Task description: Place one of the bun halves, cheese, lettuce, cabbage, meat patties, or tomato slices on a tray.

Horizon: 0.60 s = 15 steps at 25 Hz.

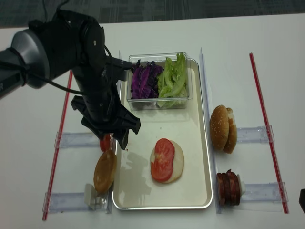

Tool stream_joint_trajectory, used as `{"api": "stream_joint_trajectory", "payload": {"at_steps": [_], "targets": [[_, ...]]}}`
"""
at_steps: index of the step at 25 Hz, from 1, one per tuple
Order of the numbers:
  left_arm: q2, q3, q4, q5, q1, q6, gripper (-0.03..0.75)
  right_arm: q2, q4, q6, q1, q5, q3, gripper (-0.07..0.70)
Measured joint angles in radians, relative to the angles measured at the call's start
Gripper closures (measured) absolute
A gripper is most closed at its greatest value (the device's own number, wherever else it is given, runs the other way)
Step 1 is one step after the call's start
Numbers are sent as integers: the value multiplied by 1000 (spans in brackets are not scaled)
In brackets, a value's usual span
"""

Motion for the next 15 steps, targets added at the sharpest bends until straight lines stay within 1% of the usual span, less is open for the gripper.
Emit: {"api": "stream_joint_trajectory", "payload": {"at_steps": [4, 7, 10, 15], "targets": [[0, 0, 2, 6, 2, 2, 230, 0, 0, 0, 0, 0, 0, -22], [0, 0, 2, 8, 24, 8, 230, 0, 0, 0, 0, 0, 0, -22], [0, 0, 2, 8, 68, 28, 230, 0, 0, 0, 0, 0, 0, -22], [0, 0, 2, 8, 162, 60, 230, 0, 0, 0, 0, 0, 0, -22]]}}
